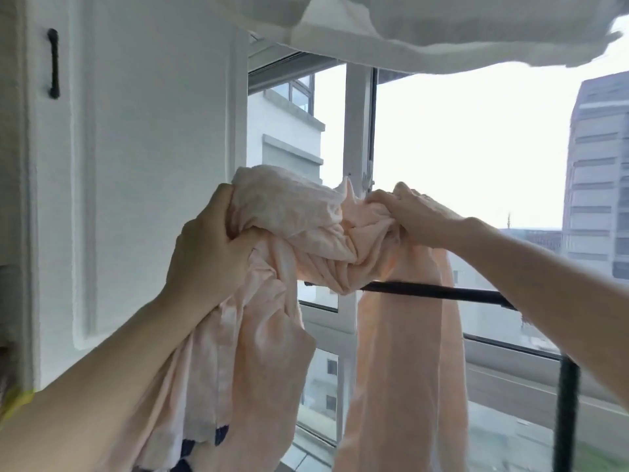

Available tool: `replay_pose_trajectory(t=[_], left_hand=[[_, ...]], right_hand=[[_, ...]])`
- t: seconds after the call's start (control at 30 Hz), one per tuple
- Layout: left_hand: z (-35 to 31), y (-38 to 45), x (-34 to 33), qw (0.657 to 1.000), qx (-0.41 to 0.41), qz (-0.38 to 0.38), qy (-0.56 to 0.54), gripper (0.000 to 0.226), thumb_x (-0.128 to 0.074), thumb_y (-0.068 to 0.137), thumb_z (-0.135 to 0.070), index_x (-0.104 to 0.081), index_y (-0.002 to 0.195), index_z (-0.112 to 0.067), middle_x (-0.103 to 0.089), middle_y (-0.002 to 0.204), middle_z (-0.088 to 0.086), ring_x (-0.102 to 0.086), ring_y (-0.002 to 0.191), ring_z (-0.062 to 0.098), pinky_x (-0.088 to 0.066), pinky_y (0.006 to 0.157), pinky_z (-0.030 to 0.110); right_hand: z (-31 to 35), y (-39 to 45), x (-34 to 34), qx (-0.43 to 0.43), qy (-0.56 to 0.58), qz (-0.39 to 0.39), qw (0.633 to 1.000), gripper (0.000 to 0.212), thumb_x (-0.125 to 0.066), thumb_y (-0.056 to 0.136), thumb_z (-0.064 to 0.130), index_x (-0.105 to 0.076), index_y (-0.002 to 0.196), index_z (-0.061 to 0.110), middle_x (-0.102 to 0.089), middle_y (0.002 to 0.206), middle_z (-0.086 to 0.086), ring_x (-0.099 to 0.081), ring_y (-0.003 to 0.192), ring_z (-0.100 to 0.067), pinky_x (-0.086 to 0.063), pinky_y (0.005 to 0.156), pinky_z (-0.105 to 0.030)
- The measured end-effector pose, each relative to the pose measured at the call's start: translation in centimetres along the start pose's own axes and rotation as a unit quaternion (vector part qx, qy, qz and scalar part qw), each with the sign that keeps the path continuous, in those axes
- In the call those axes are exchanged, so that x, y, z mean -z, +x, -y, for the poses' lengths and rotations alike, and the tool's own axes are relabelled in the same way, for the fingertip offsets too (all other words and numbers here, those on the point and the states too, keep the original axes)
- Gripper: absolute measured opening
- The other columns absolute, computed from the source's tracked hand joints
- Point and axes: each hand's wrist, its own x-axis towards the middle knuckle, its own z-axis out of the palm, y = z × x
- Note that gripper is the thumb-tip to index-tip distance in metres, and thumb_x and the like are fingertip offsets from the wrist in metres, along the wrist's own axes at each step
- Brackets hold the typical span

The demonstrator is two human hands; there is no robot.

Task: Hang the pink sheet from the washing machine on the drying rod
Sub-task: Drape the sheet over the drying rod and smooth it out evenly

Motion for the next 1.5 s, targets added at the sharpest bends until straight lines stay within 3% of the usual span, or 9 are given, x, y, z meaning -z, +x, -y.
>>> replay_pose_trajectory(t=[0.2, 0.33, 0.53, 0.63, 0.83, 0.97, 1.23, 1.4, 1.5], left_hand=[[-2.7, -3.5, -2.6, 0.996, 0.041, 0.061, -0.054, 0.031, -0.057, 0.09, -0.023, -0.049, 0.12, -0.026, -0.061, 0.089, -0.011, -0.06, 0.084, 0.02, -0.047, 0.072, 0.035], [-4.2, -6.9, -5.3, 0.986, 0.082, 0.12, -0.087, 0.033, -0.058, 0.087, -0.025, -0.048, 0.118, -0.028, -0.061, 0.084, -0.013, -0.061, 0.084, 0.021, -0.043, 0.068, 0.033], [-5.0, -12.1, -9.1, 0.951, 0.126, 0.282, -0.018, 0.051, -0.045, 0.076, -0.034, -0.032, 0.124, -0.041, -0.069, 0.09, -0.001, -0.063, 0.086, 0.028, -0.05, 0.081, 0.044], [-4.9, -14.6, -11.3, 0.931, 0.127, 0.34, 0.019, 0.063, -0.042, 0.086, -0.04, -0.012, 0.14, -0.042, -0.067, 0.108, 0.004, -0.063, 0.099, 0.029, -0.048, 0.09, 0.044], [-5.3, -14.4, -11.3, 0.867, 0.096, 0.449, 0.195, 0.037, -0.046, 0.095, -0.044, -0.046, 0.118, -0.015, -0.062, 0.109, 0.006, -0.06, 0.1, 0.028, -0.044, 0.079, 0.033], [-6.1, -14.0, -10.7, 0.869, 0.044, 0.415, 0.265, 0.031, -0.044, 0.097, -0.038, -0.05, 0.113, -0.012, -0.063, 0.106, 0.008, -0.06, 0.099, 0.031, -0.039, 0.08, 0.032], [-6.1, -14.5, -11.5, 0.941, 0.129, 0.307, 0.058, 0.034, -0.047, 0.092, -0.015, -0.051, 0.125, -0.011, -0.066, 0.099, 0.018, -0.061, 0.091, 0.038, -0.051, 0.08, 0.045], [-5.8, -16.2, -11.8, 0.94, 0.118, 0.317, 0.031, 0.01, -0.048, 0.093, -0.017, -0.046, 0.087, -0.025, -0.06, 0.08, 0.005, -0.058, 0.079, 0.028, -0.043, 0.069, 0.036], [-5.3, -16.9, -12.2, 0.949, 0.11, 0.296, 0.013, 0.01, -0.049, 0.095, -0.029, -0.051, 0.104, -0.025, -0.059, 0.091, -0.001, -0.059, 0.086, 0.026, -0.043, 0.073, 0.034]], right_hand=[[-1.6, -3.6, -0.8, -0.032, 0.037, 0.088, 0.995, 0.058, -0.063, 0.085, 0.005, -0.041, 0.137, 0.017, -0.042, 0.12, -0.006, -0.046, 0.098, -0.022, -0.039, 0.084, -0.03], [-1.5, -5.8, -0.2, -0.028, 0.083, 0.138, 0.987, 0.016, -0.059, 0.09, 0.022, -0.049, 0.09, 0.01, -0.045, 0.08, -0.001, -0.046, 0.065, -0.013, -0.039, 0.06, -0.018], [-1.8, -10.2, -0.1, -0.069, 0.269, 0.134, 0.951, 0.028, -0.066, 0.089, 0.02, -0.059, 0.115, 0.011, -0.064, 0.111, -0.003, -0.062, 0.102, -0.02, -0.054, 0.083, -0.029], [-0.3, -12.1, -0.2, -0.022, 0.248, 0.14, 0.958, 0.054, -0.065, 0.09, 0.023, -0.035, 0.135, 0.016, -0.06, 0.117, -0.001, -0.061, 0.101, -0.02, -0.055, 0.081, -0.028], [1.5, -14.4, 0.0, 0.038, 0.056, 0.118, 0.991, 0.087, -0.064, 0.089, 0.038, -0.001, 0.148, 0.039, -0.054, 0.124, -0.012, -0.059, 0.087, -0.02, -0.053, 0.072, -0.031], [2.0, -14.8, -0.1, 0.043, 0.006, 0.106, 0.993, 0.084, -0.061, 0.091, 0.041, 0.001, 0.148, 0.044, -0.052, 0.122, -0.008, -0.049, 0.084, -0.014, -0.046, 0.07, -0.027], [2.1, -16.8, -2.5, -0.031, -0.058, 0.013, 0.998, 0.078, -0.058, 0.09, 0.04, -0.014, 0.152, 0.023, -0.052, 0.13, -0.015, -0.053, 0.114, -0.03, -0.042, 0.101, -0.042], [3.9, -18.2, -2.8, -0.064, 0.017, -0.059, 0.996, 0.056, -0.062, 0.089, 0.026, -0.043, 0.138, 0.009, -0.049, 0.138, -0.014, -0.04, 0.133, -0.032, -0.028, 0.115, -0.045], [6.0, -19.5, -2.5, -0.104, 0.067, -0.113, 0.986, 0.044, -0.06, 0.089, 0.025, -0.052, 0.129, 0.007, -0.049, 0.137, -0.014, -0.038, 0.133, -0.032, -0.033, 0.112, -0.045]])
